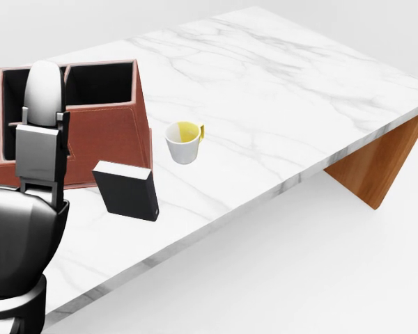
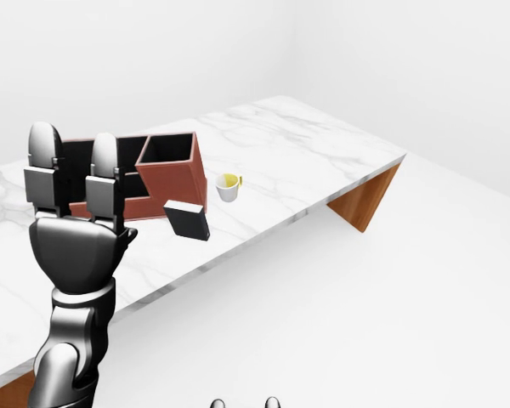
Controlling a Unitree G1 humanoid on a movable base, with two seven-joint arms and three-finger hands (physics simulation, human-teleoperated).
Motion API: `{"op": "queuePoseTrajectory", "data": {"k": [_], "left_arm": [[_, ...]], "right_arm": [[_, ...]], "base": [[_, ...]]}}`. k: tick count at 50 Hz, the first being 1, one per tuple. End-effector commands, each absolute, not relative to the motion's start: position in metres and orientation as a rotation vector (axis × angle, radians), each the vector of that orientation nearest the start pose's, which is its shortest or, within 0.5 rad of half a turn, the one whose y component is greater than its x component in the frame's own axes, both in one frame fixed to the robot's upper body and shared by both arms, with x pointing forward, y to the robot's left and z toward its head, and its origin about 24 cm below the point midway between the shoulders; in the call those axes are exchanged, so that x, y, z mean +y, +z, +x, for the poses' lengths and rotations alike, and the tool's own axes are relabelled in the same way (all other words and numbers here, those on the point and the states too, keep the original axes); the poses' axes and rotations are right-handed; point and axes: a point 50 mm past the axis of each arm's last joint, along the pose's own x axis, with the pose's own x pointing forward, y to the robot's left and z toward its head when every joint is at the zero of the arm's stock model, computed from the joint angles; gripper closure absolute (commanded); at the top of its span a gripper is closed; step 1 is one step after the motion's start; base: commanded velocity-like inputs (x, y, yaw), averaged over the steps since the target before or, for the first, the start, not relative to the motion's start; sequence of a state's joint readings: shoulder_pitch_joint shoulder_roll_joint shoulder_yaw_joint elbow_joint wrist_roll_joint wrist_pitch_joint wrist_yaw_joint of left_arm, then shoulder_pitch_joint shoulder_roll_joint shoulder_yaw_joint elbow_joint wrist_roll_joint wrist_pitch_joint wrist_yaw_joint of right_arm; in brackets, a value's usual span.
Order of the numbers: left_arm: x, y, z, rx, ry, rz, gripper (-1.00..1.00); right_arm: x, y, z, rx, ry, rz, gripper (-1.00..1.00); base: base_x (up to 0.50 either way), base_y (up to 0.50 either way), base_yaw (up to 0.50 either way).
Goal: Pick up the book and place it in the right compartment of the caddy.
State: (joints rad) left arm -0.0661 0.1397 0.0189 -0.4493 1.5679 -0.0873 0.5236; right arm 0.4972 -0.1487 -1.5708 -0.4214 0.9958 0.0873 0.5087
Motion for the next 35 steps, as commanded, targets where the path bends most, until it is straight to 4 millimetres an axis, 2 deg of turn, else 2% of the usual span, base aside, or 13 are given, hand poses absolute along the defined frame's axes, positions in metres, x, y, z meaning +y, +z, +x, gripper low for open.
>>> {"op": "queuePoseTrajectory", "data": {"k": [1, 35], "left_arm": [[0.1497, 0.1780, 0.2224, -0.942, 0.691, 1.542, -1.00], [0.1501, 0.1769, 0.2238, -0.936, 0.686, 1.545, -1.00]], "right_arm": [[-0.3758, 0.1917, -0.0414, -0.609, -0.739, -0.120, -1.00], [-0.3744, 0.1907, -0.0401, -0.598, -0.734, -0.133, -1.00]], "base": [[0.00, 0.00, 0.00], [0.00, 0.00, 0.00]]}}
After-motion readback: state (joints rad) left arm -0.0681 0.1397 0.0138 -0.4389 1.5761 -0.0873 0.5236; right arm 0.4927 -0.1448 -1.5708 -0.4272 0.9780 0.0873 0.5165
